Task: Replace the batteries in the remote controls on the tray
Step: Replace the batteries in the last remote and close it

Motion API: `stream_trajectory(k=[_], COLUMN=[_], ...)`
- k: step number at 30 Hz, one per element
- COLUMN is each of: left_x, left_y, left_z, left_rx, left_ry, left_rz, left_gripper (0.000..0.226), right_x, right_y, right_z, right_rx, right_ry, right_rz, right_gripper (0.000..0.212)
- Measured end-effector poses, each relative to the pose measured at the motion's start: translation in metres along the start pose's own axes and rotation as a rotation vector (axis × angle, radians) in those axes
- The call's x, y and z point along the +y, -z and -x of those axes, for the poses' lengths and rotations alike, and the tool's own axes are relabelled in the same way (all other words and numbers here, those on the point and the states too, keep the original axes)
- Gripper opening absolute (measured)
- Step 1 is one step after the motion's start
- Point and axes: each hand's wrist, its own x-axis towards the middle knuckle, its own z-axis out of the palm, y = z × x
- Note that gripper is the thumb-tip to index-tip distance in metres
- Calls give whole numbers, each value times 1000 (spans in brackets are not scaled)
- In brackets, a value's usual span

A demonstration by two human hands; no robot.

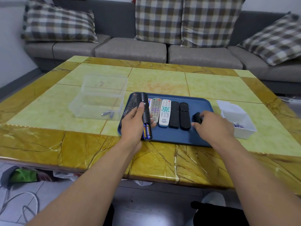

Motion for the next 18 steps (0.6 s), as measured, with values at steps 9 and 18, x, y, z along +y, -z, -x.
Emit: stream_trajectory(k=[9,18], left_x=[5,8], left_y=[-4,-7], left_z=[5,7], left_rx=[-78,-184], left_ry=[168,338], left_rz=[38,75], left_gripper=[44,41], right_x=[-14,-58], right_y=[4,6], right_z=[9,57], right_rx=[111,74], right_ry=[116,815], right_rz=[-149,-518], right_gripper=[29,14])
